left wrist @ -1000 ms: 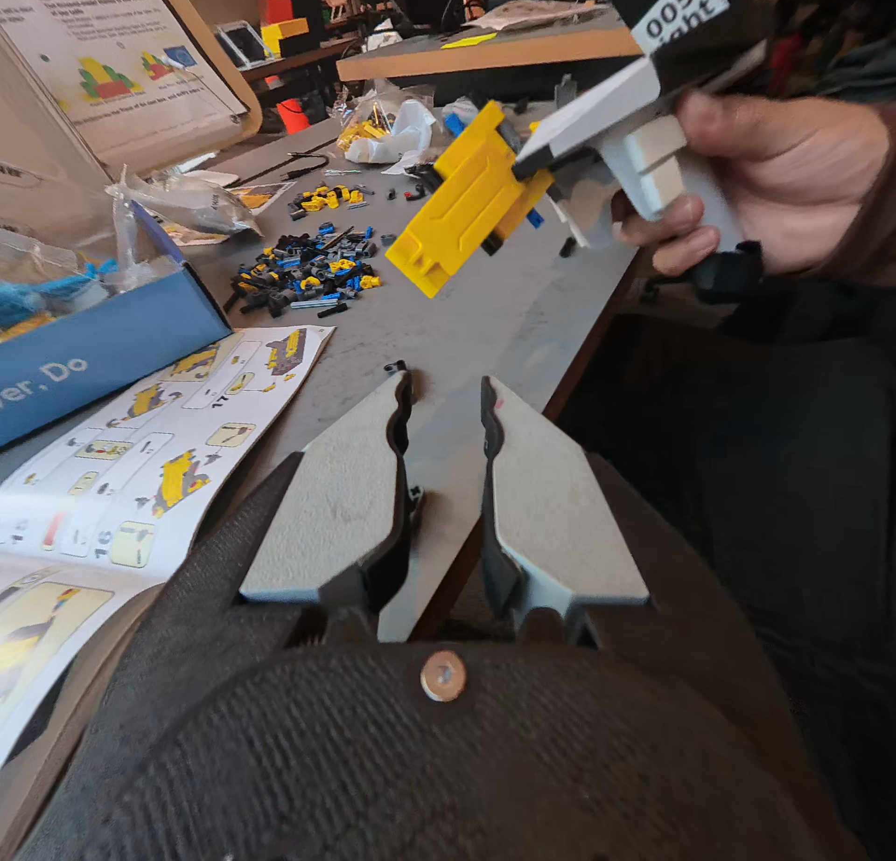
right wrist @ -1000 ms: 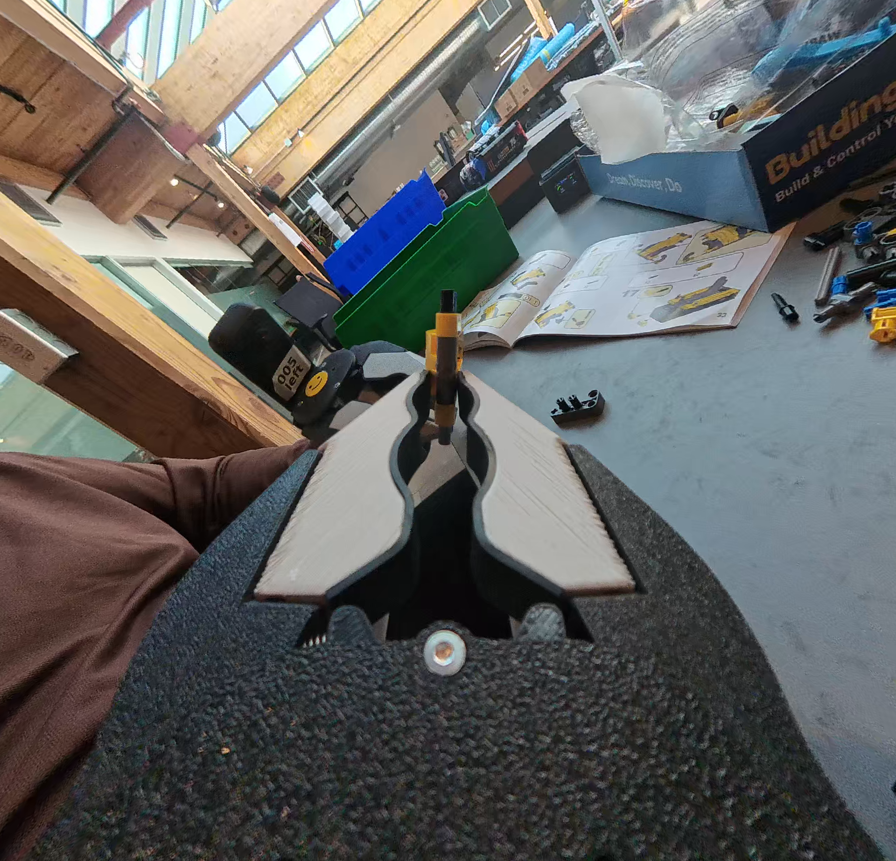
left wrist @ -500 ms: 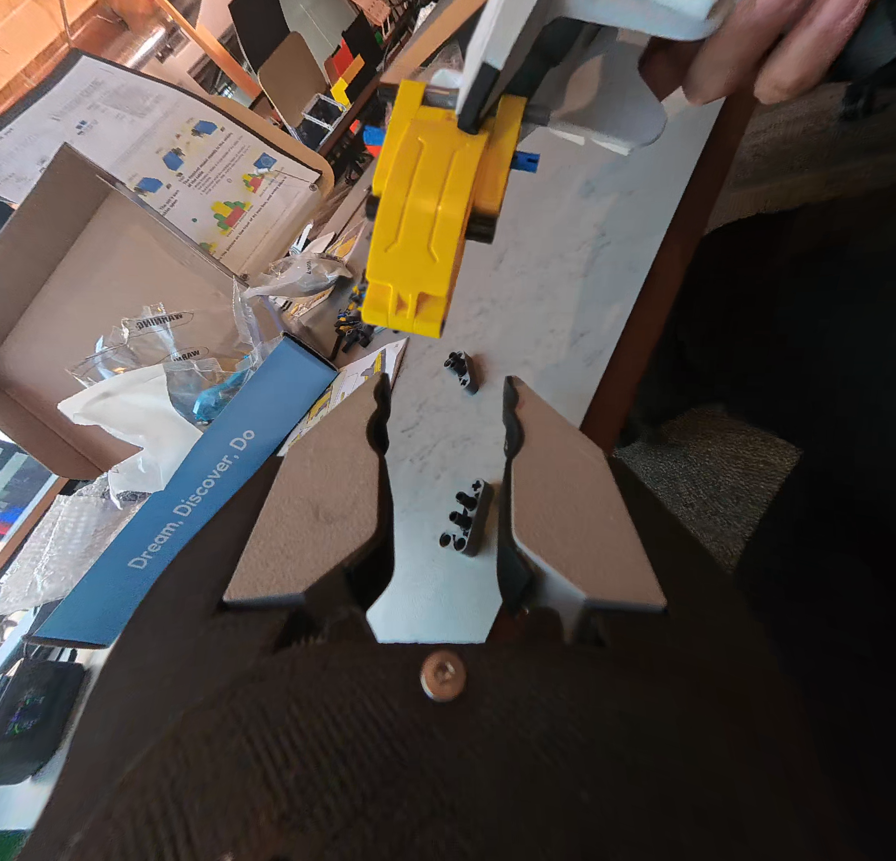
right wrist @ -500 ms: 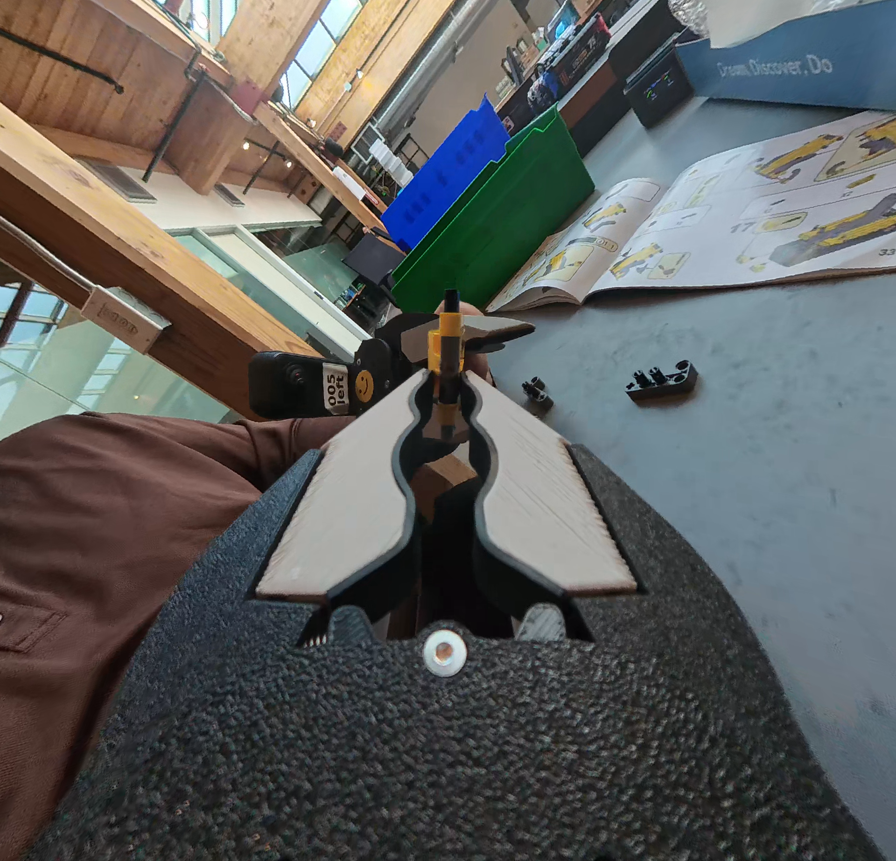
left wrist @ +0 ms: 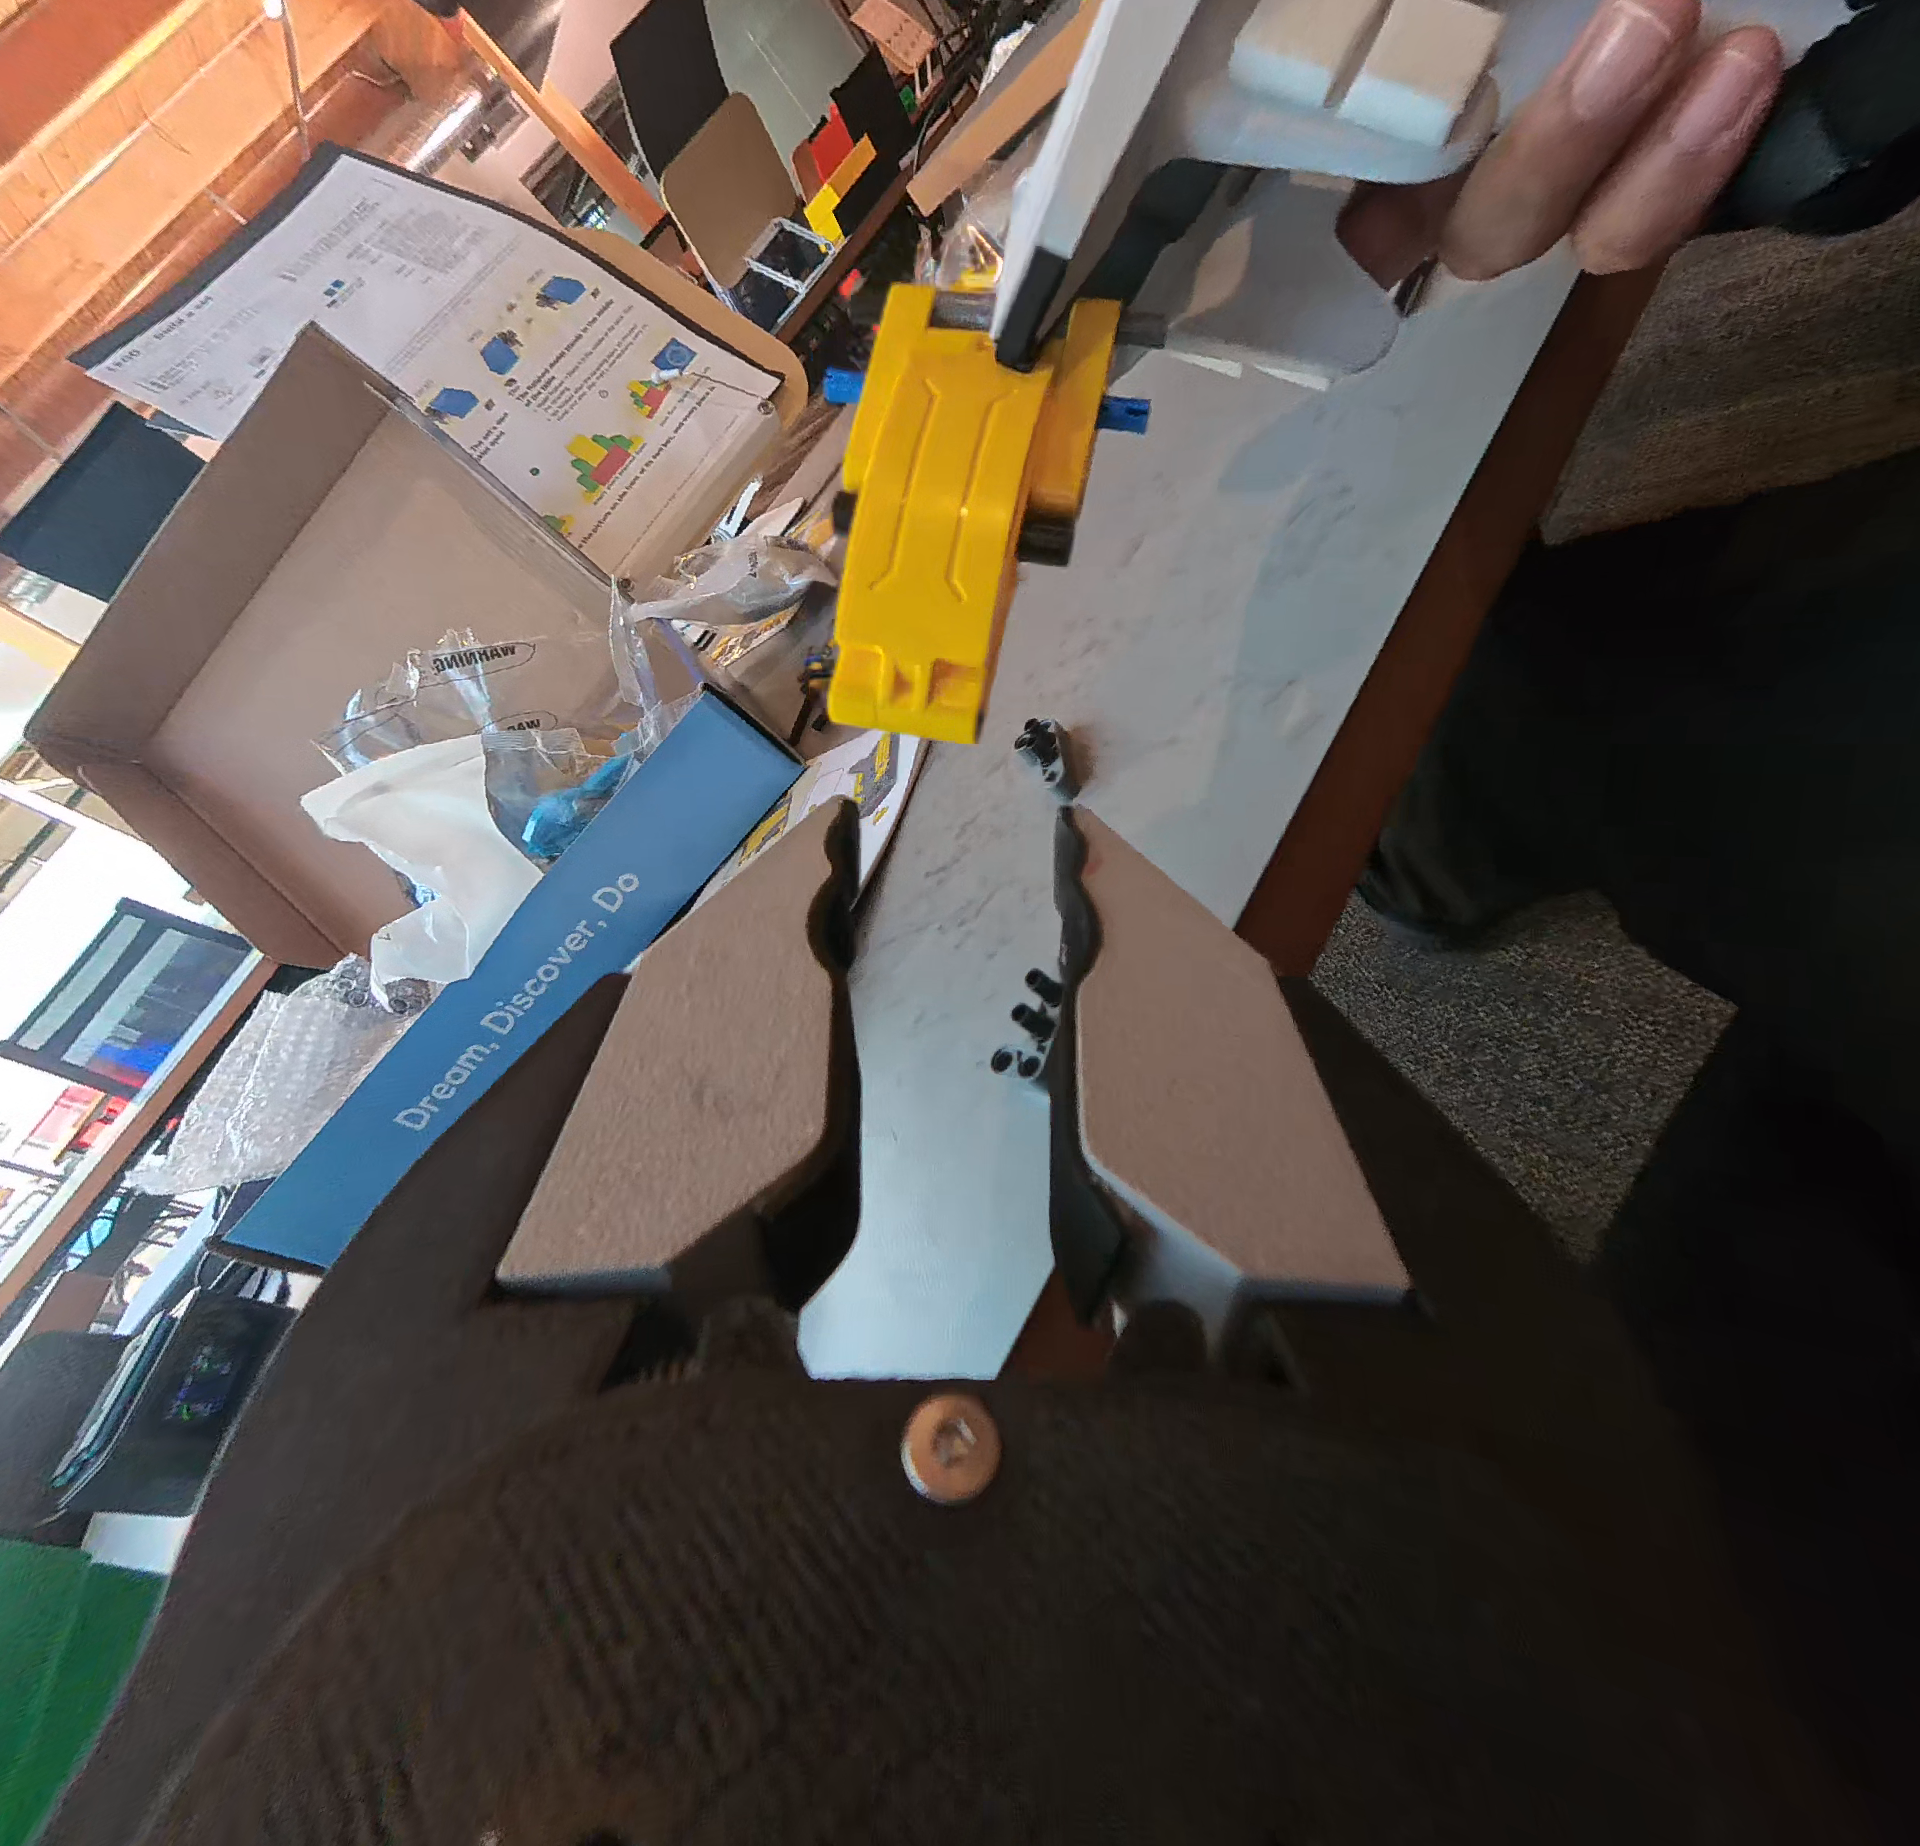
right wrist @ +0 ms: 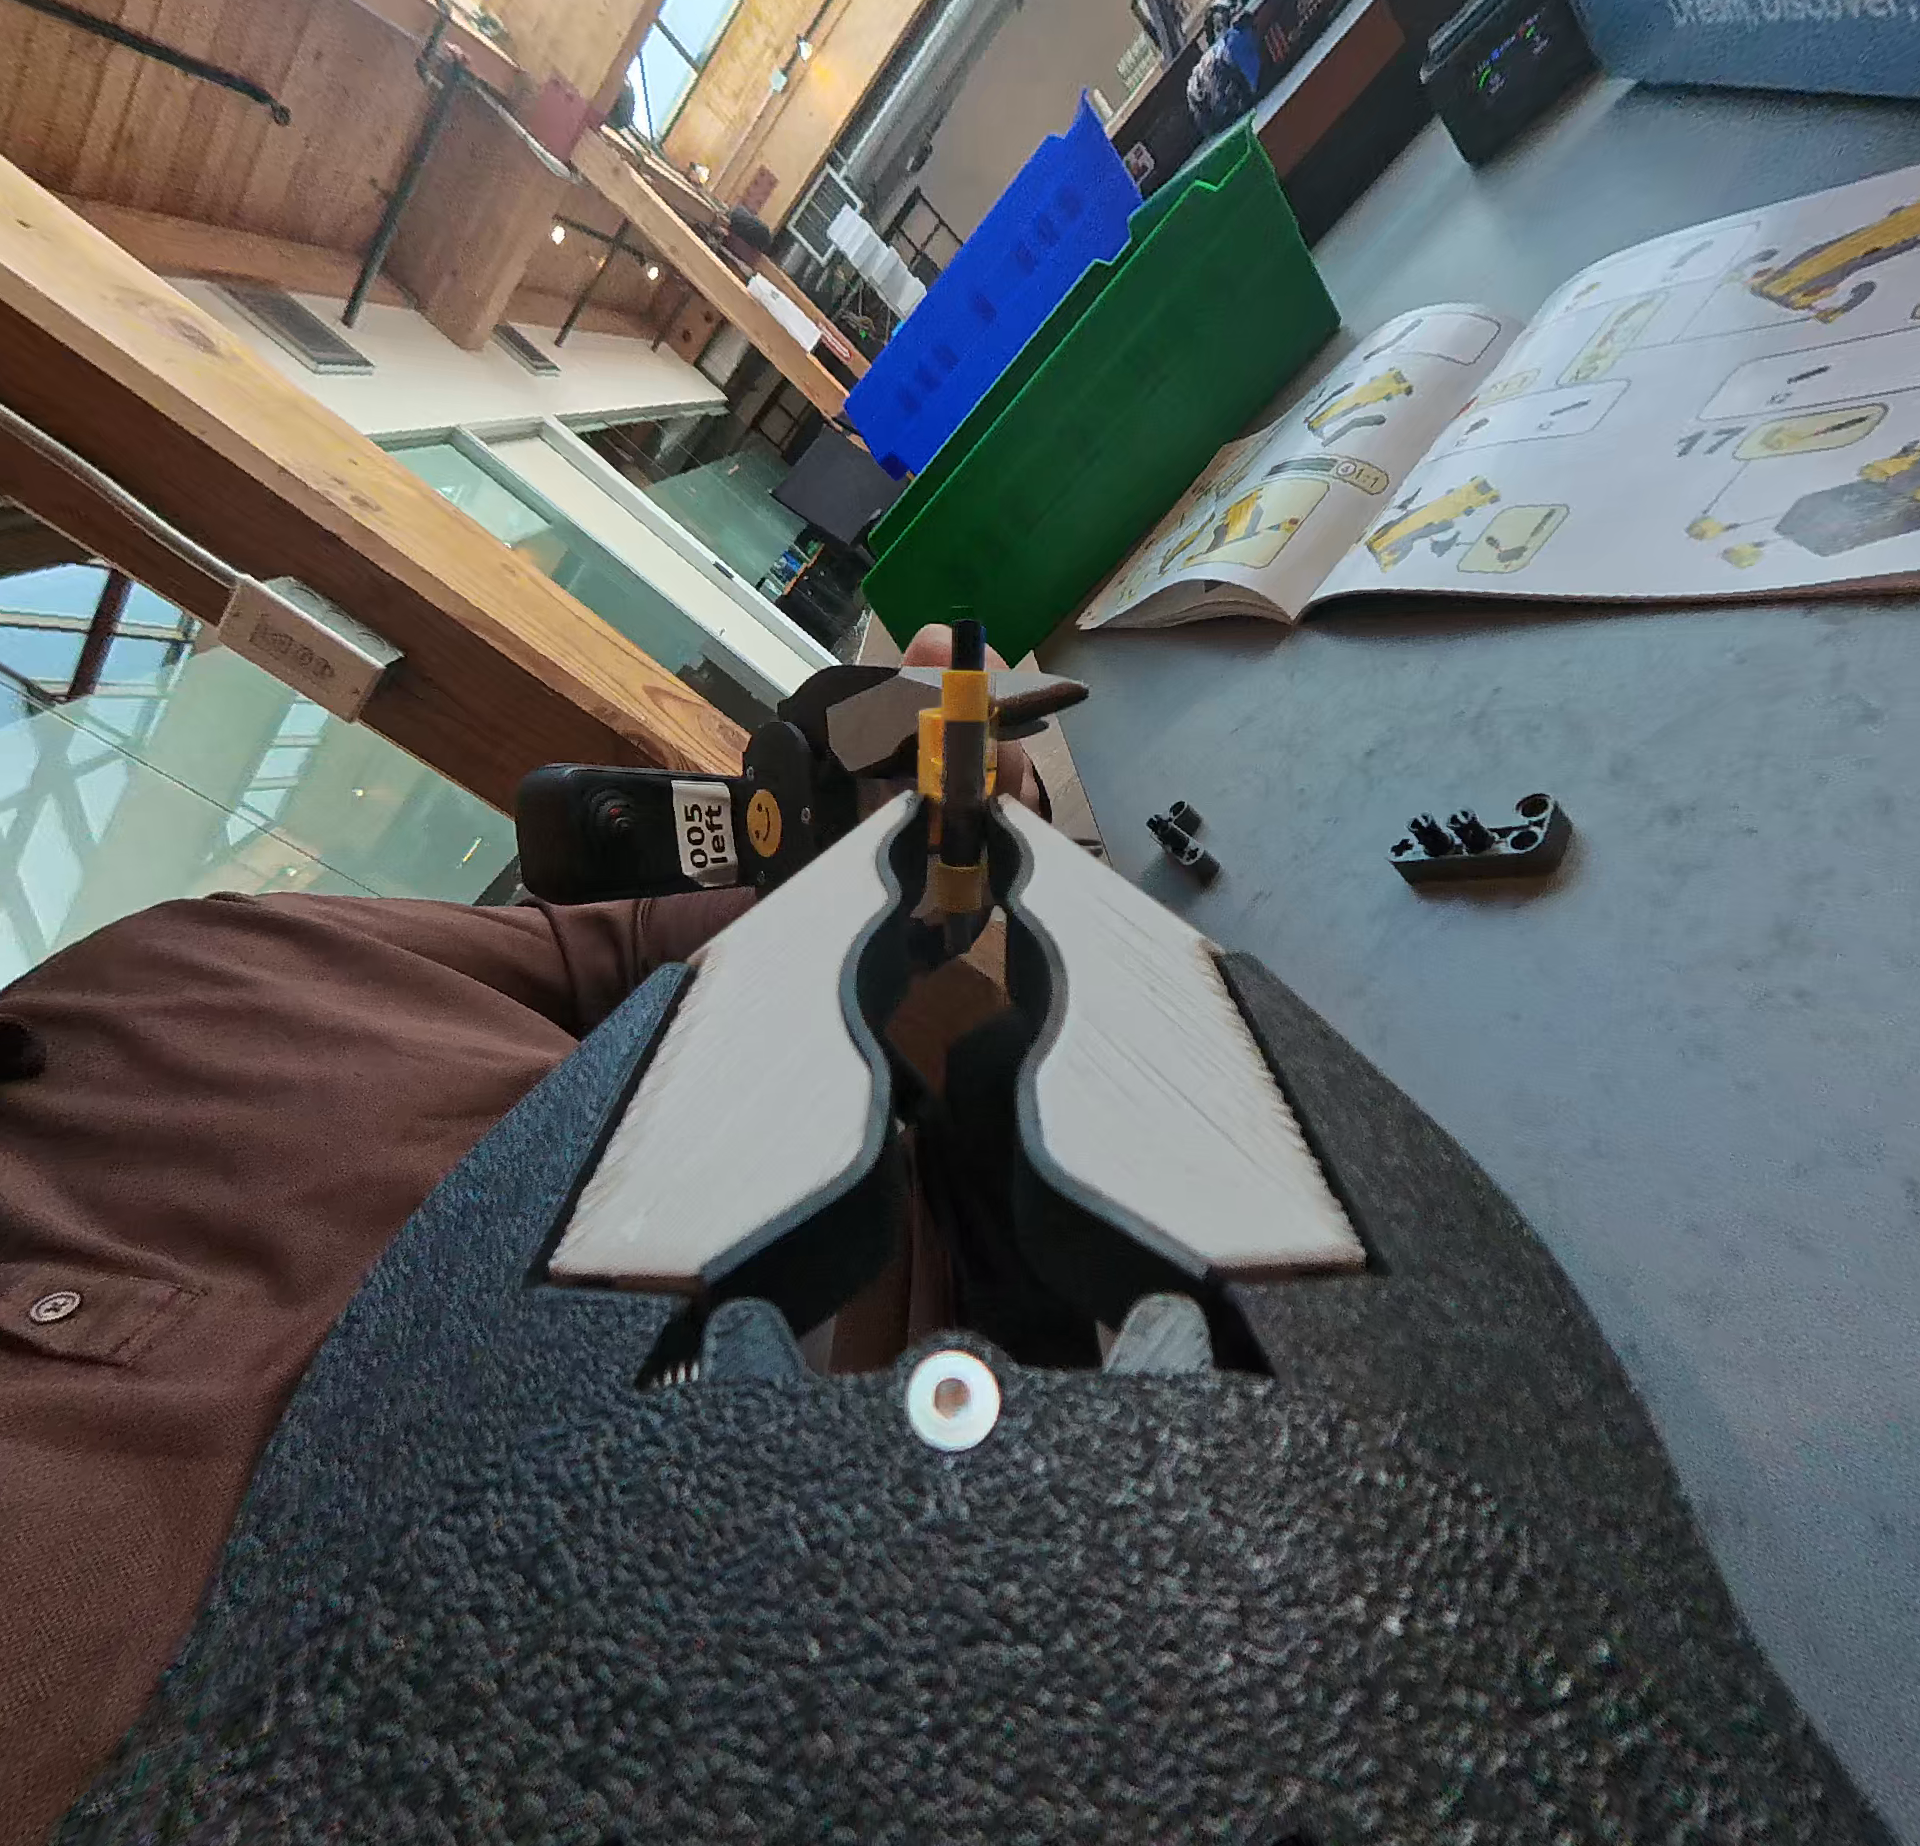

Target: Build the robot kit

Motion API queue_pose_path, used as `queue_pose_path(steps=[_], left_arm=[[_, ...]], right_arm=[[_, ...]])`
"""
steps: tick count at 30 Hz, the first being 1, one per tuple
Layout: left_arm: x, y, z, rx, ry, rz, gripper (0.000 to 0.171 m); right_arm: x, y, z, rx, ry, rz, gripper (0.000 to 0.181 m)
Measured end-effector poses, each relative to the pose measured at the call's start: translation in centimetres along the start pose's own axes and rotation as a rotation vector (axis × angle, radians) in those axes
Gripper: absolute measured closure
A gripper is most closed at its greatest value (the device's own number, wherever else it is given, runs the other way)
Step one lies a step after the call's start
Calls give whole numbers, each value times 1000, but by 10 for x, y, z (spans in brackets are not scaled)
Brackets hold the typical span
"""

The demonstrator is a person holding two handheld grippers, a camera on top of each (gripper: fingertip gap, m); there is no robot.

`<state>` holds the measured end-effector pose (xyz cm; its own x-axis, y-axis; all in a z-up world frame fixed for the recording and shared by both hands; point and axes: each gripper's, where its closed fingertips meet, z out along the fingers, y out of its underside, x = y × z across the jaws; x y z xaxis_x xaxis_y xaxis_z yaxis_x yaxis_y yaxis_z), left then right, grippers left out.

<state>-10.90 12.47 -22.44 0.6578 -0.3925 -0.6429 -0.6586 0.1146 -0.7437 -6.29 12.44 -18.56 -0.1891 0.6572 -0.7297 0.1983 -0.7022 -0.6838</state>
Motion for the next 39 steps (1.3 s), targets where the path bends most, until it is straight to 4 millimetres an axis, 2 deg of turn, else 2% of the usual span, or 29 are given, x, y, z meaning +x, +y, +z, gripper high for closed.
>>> queue_pose_path(steps=[5,10,12,17,22,28,31,35,39], left_arm=[[-8,3,-4,0,-18,41,135],[-9,0,-8,21,-30,171,134],[-9,-2,-9,35,-32,195,136],[-14,0,-10,47,-18,122,130],[-13,-4,-11,69,-23,141,127],[-10,-18,-15,105,-84,284,127],[0,-24,-17,125,-84,396,129],[8,-29,-17,138,-99,472,131],[6,-38,-22,170,-151,541,144]], right_arm=[[-6,15,12,-106,-19,9,171],[-10,26,17,-171,-25,2,171],[-9,24,15,-160,-21,6,171],[-3,11,5,-99,-15,43,171],[-6,7,2,-86,-41,100,171],[-10,17,8,-136,-60,165,172],[-13,17,11,-127,-95,210,172],[-8,17,11,-110,-71,239,172],[-10,12,11,-70,-120,311,172]])
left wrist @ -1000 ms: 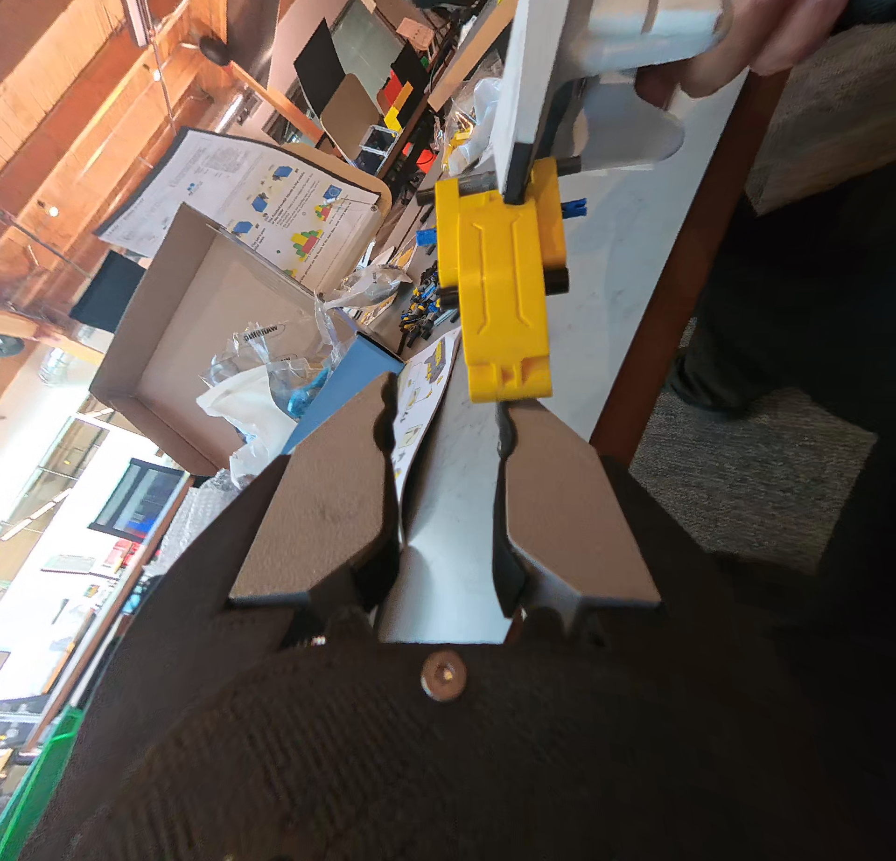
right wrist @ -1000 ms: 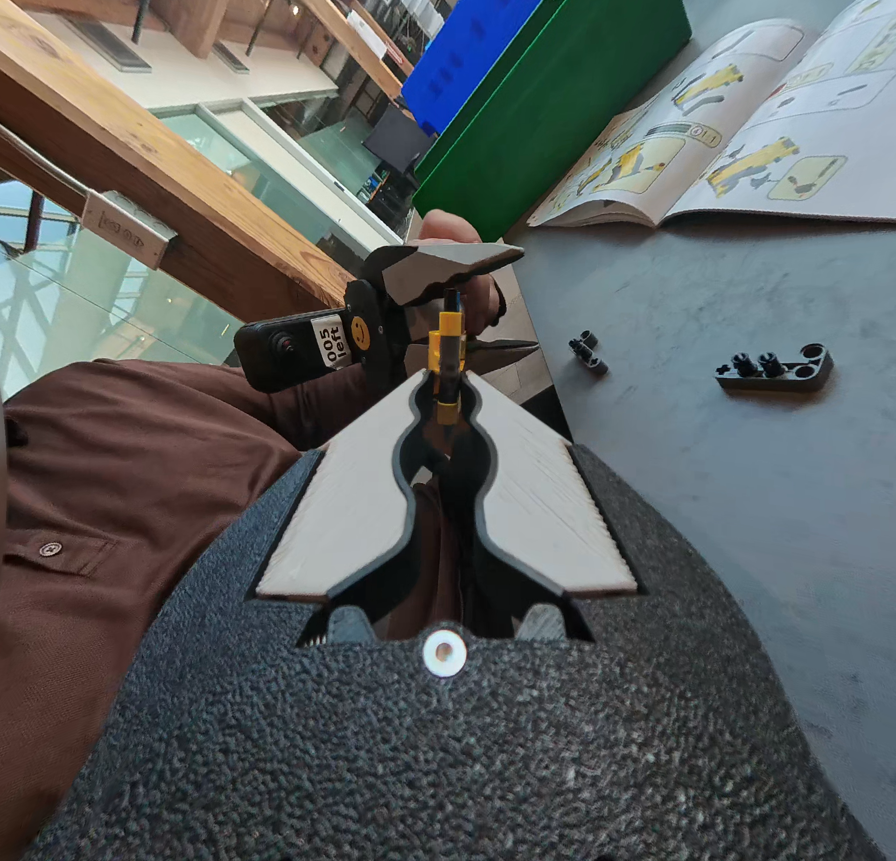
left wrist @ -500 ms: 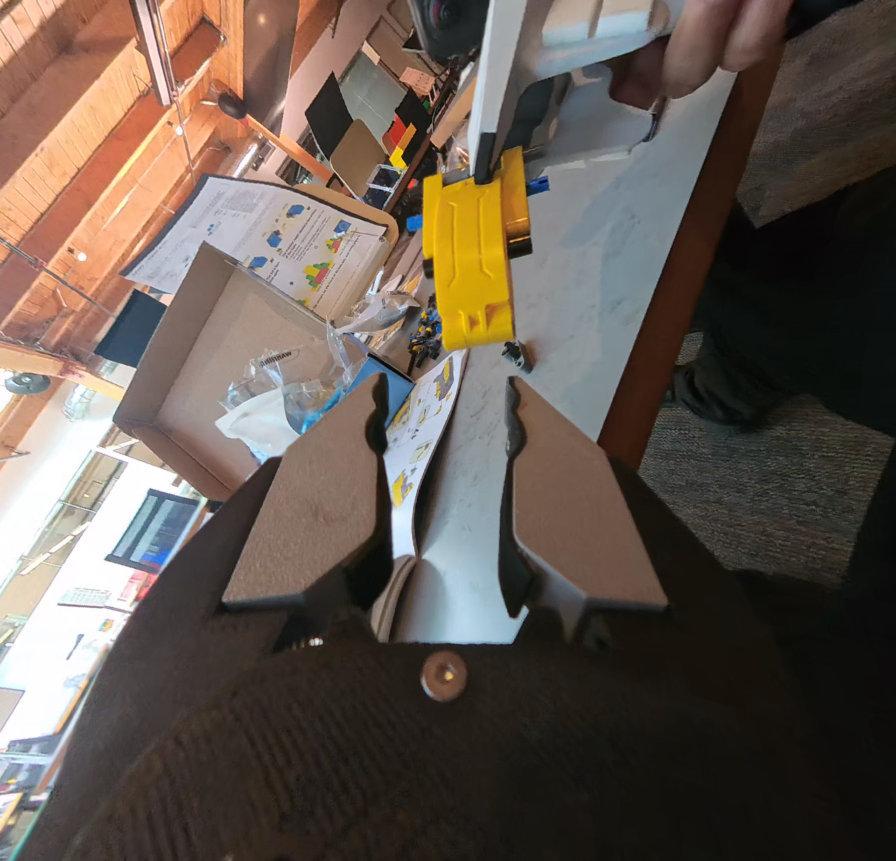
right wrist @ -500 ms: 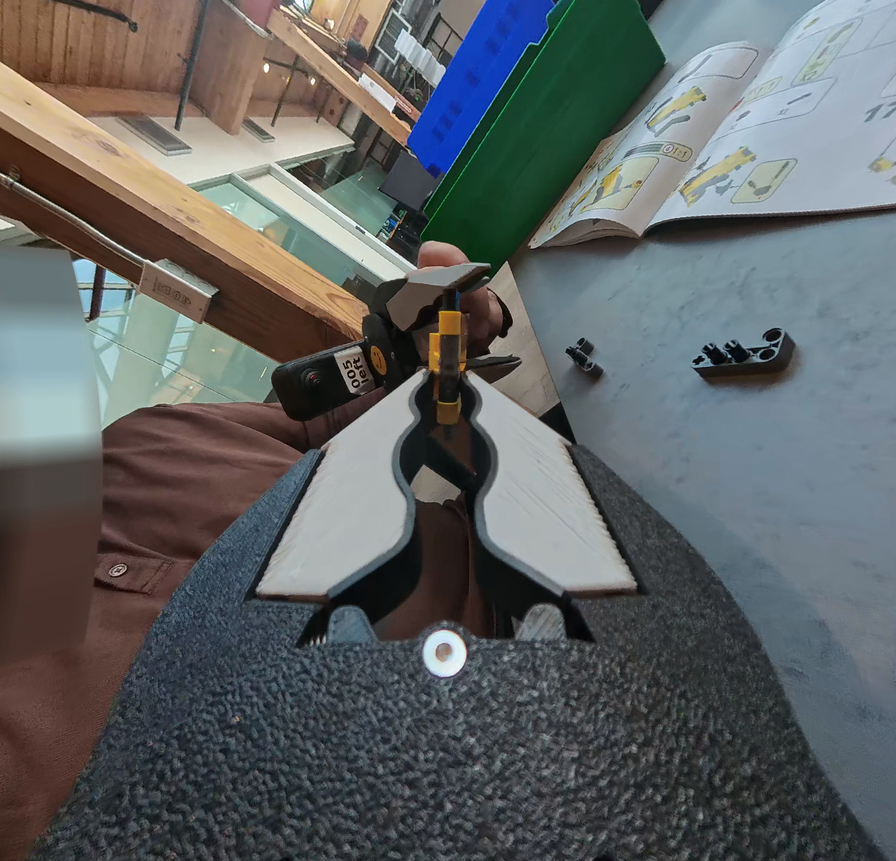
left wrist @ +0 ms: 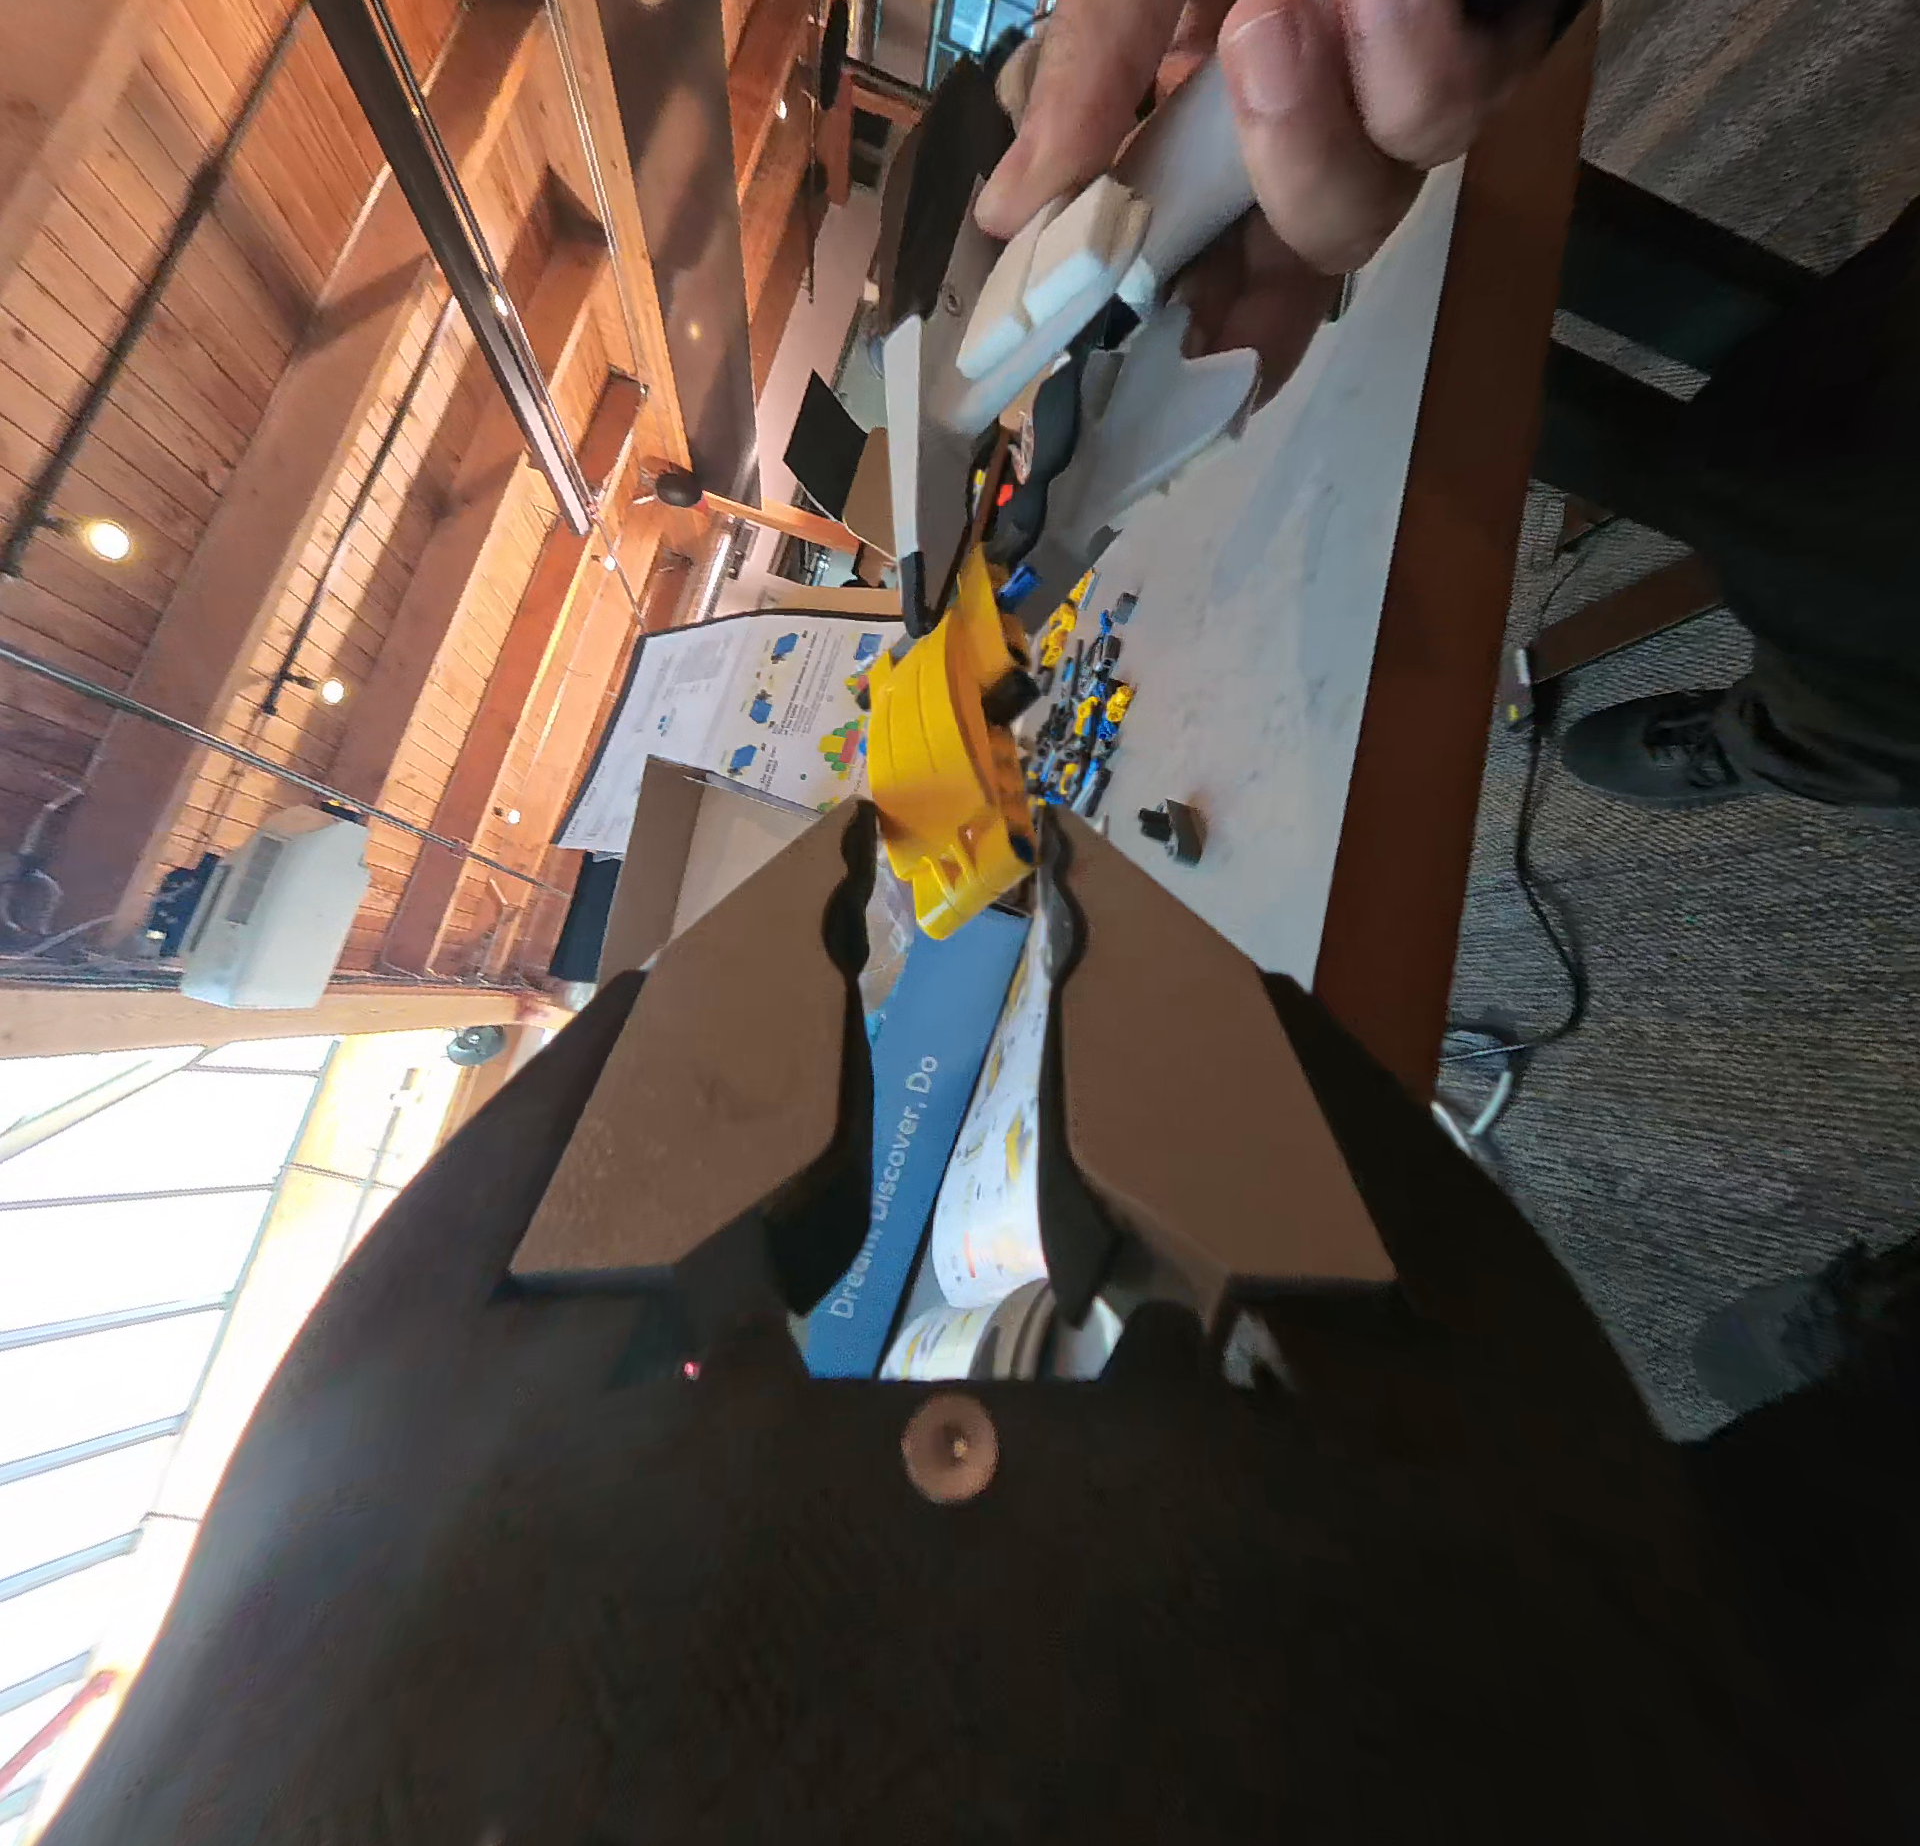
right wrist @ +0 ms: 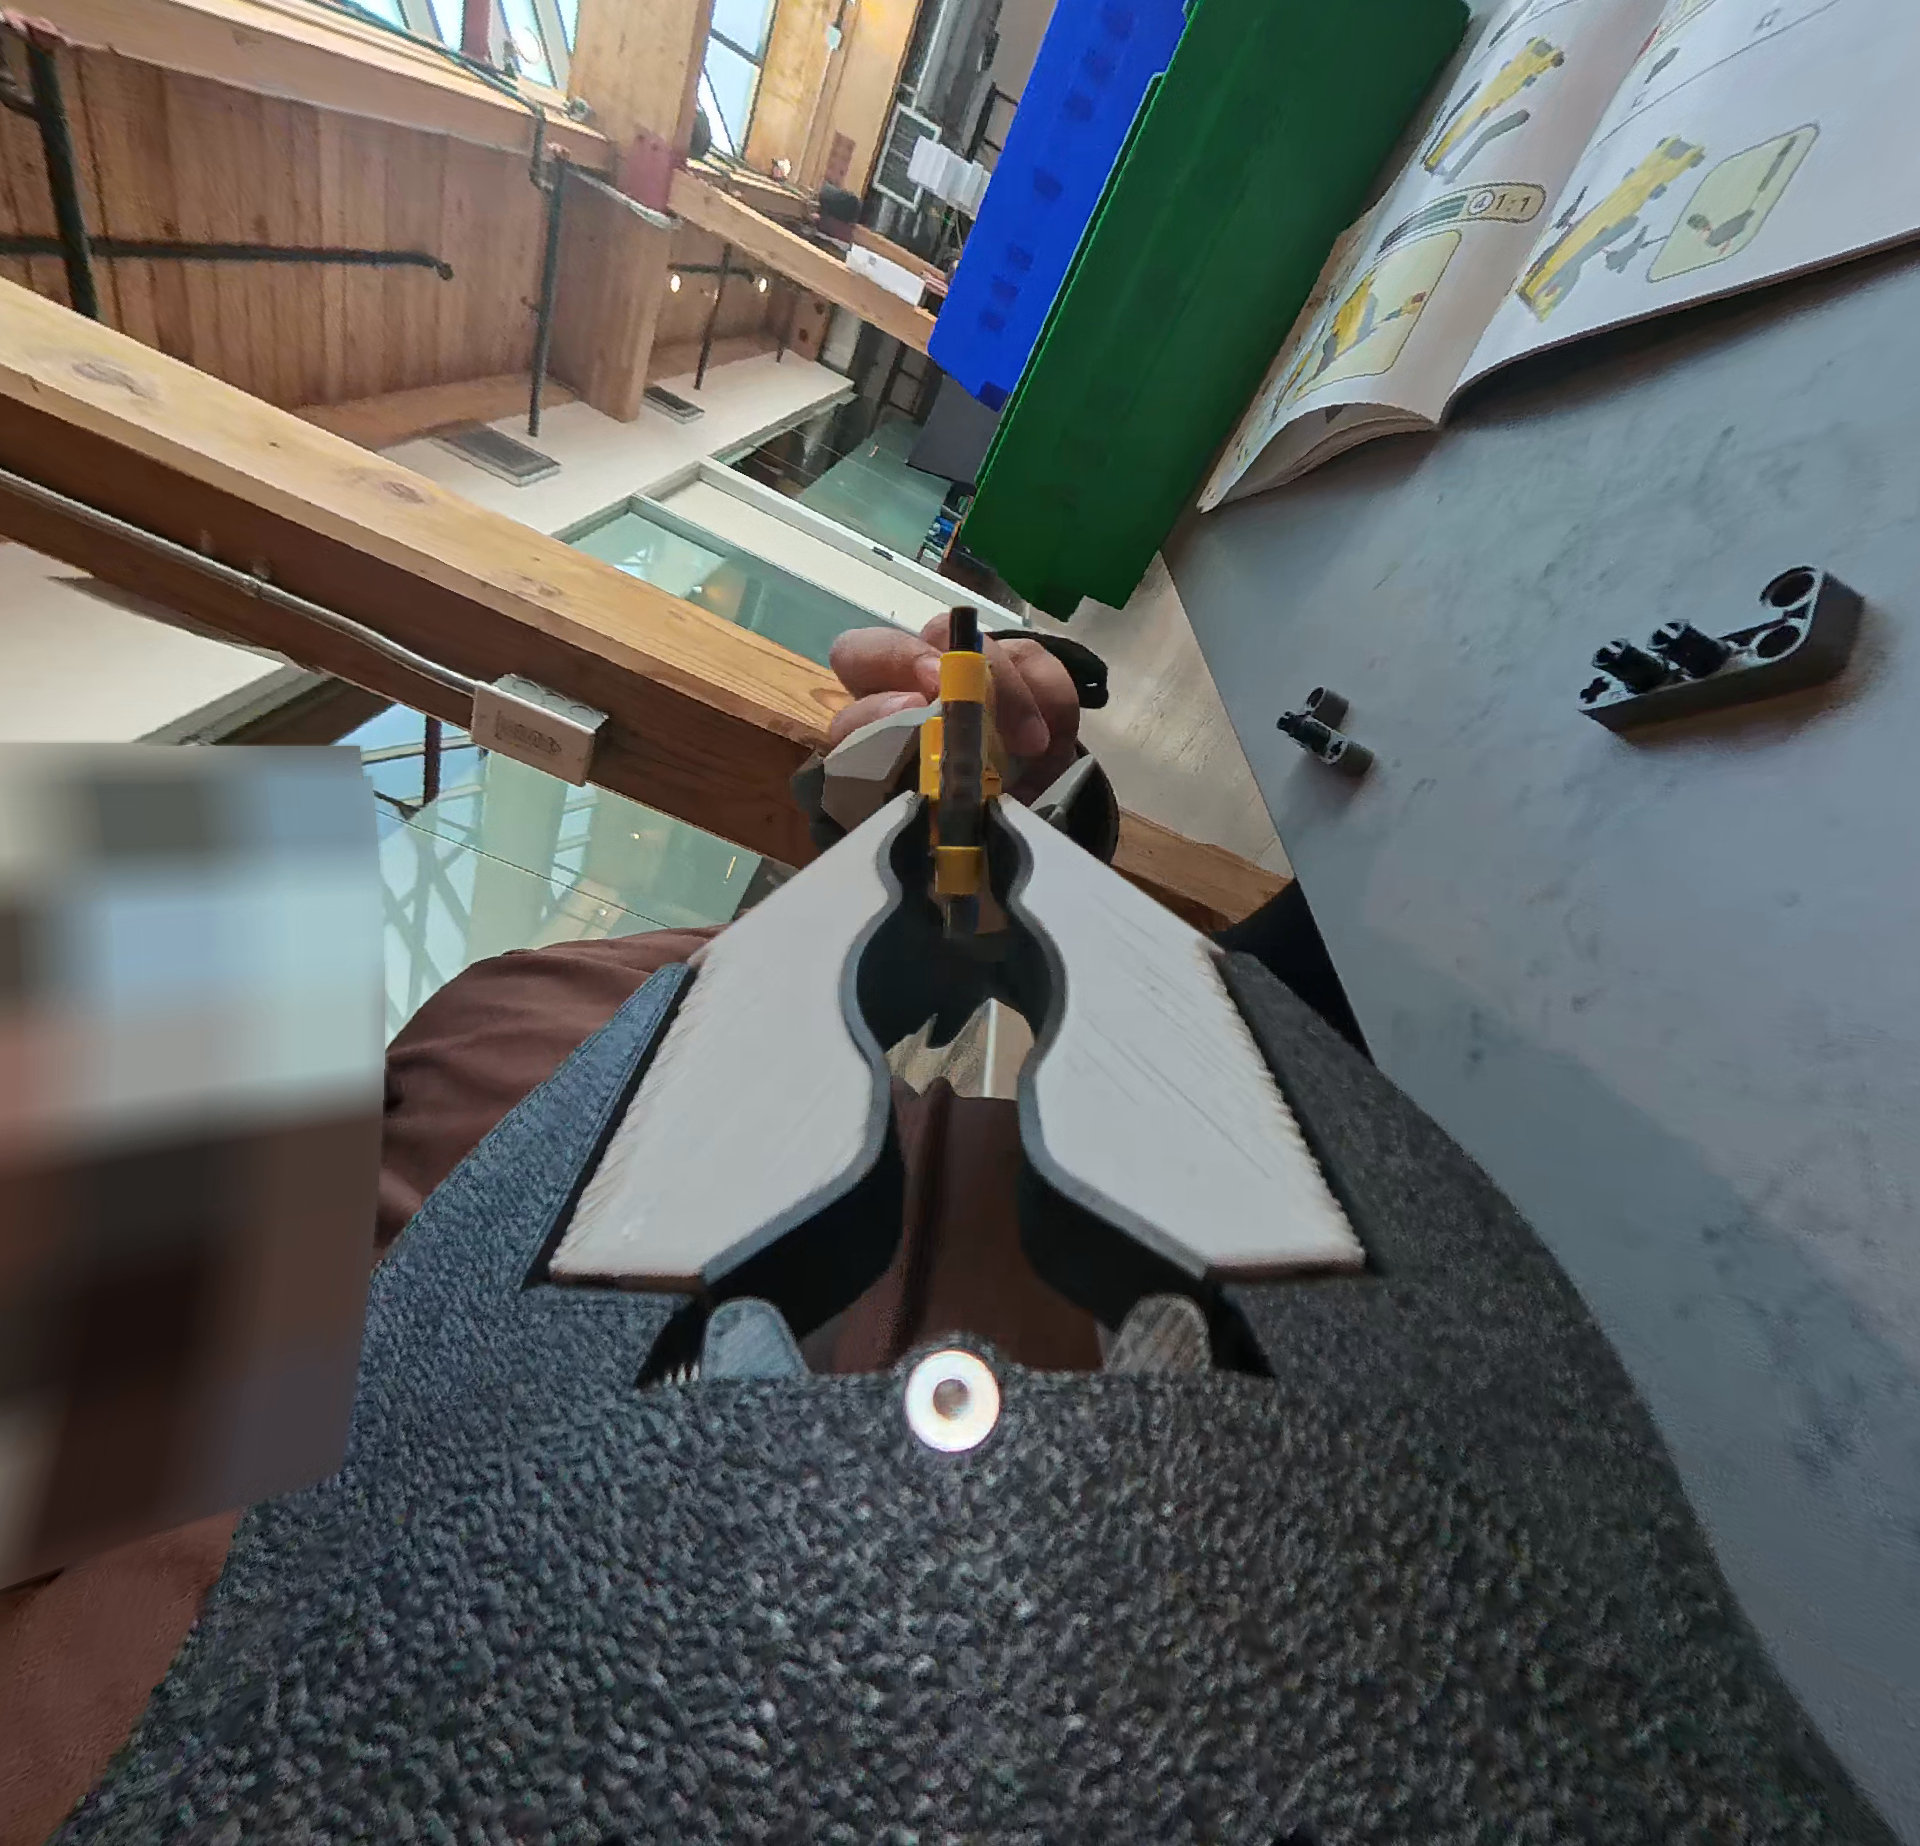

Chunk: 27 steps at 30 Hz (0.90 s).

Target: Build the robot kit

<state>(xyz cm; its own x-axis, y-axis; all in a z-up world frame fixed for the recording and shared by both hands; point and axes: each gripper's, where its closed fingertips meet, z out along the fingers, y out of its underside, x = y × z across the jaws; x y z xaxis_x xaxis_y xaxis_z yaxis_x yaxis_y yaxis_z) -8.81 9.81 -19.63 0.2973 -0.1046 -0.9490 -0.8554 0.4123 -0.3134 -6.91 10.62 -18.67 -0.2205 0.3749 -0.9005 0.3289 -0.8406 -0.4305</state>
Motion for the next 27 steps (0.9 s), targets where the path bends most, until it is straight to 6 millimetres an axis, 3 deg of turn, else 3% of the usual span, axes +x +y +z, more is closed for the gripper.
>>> queue_pose_path(steps=[5,10,27], left_arm=[[-9,-3,-4,9,-46,74,148],[-19,-8,-7,-6,-40,12,150],[-20,-11,-8,9,-30,-14,155]], right_arm=[[-5,4,3,-17,-48,29,171],[-13,2,3,-7,-70,5,171],[-14,6,3,-1,-244,243,172]])
